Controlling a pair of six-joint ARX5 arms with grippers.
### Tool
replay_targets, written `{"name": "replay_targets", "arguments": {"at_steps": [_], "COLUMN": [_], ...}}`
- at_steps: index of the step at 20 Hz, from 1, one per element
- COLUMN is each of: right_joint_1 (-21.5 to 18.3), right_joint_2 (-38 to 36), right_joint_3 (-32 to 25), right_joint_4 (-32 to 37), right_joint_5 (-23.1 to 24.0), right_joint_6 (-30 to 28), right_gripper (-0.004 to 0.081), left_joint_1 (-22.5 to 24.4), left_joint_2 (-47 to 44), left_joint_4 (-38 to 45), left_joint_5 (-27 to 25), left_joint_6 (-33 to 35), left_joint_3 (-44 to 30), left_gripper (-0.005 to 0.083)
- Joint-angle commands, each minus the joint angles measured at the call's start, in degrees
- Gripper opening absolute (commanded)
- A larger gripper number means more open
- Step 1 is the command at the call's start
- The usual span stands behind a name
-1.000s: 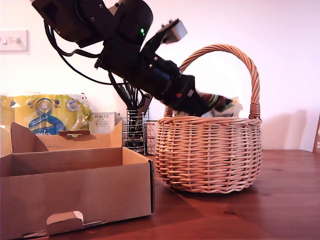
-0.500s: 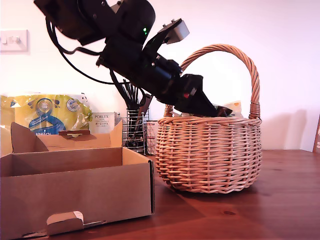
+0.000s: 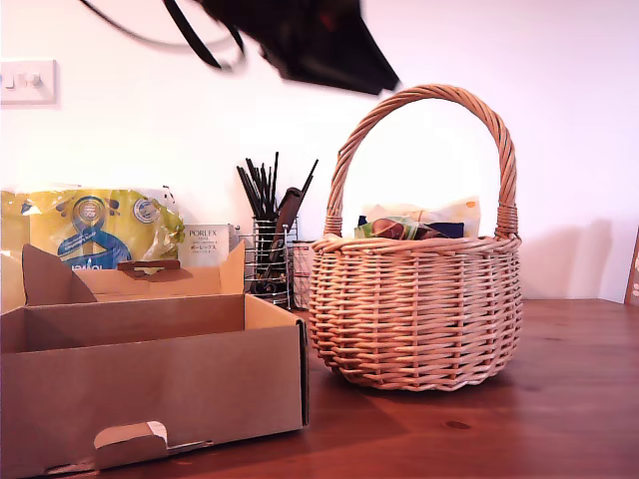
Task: Move the bags of Easter eggs from the cardboard box on the left into the woven basket on the right side.
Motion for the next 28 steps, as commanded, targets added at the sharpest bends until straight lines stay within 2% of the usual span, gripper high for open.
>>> {"name": "replay_targets", "arguments": {"at_steps": [1, 5, 9, 10, 13, 15, 17, 21, 28], "right_joint_1": [-0.2, -2.8, -7.8, -8.9, -10.1, -10.3, -10.3, -10.4, -10.3], "right_joint_2": [1.1, 1.8, -0.6, -1.6, -4.4, -6.4, -8.2, -9.5, -8.7], "right_joint_3": [0.5, 0.5, 0.5, 0.5, 0.5, 0.5, 0.5, 0.5, 0.5], "right_joint_4": [2.2, 7.0, 6.2, 5.9, 5.9, 5.7, 6.0, 6.1, 1.2], "right_joint_5": [2.8, 8.3, 7.5, 7.3, 6.4, 7.6, 9.7, 9.6, 9.5], "right_joint_6": [1.6, 2.6, 2.6, 2.7, 3.7, 5.6, 4.3, 4.3, 4.3], "right_gripper": [-0.0013, -0.0013, -0.0013, -0.0013, -0.0013, -0.0013, -0.0013, -0.0013, -0.0013], "left_joint_1": [-0.3, 1.3, 6.3, 8.0, 11.6, 13.2, 14.1, 14.2, 14.2], "left_joint_2": [-0.3, -8.7, -21.8, -25.4, -36.5, -43.9, -49.9, -55.9, -56.4], "left_joint_4": [-3.3, -4.3, -0.5, 0.6, 1.6, 1.4, -0.6, -2.0, -2.6], "left_joint_5": [0.0, -4.3, -9.2, -9.4, -13.0, -14.9, -18.6, -19.3, -19.3], "left_joint_6": [0.0, -1.7, -4.0, -7.0, -10.4, -11.7, -12.9, -13.5, -13.5], "left_joint_3": [-1.1, -5.5, -16.4, -19.2, -26.7, -30.0, -30.9, -30.9, -30.9], "left_gripper": [-0.002, -0.002, -0.0019, -0.0019, -0.0019, -0.0019, -0.0019, -0.0019, -0.0019]}}
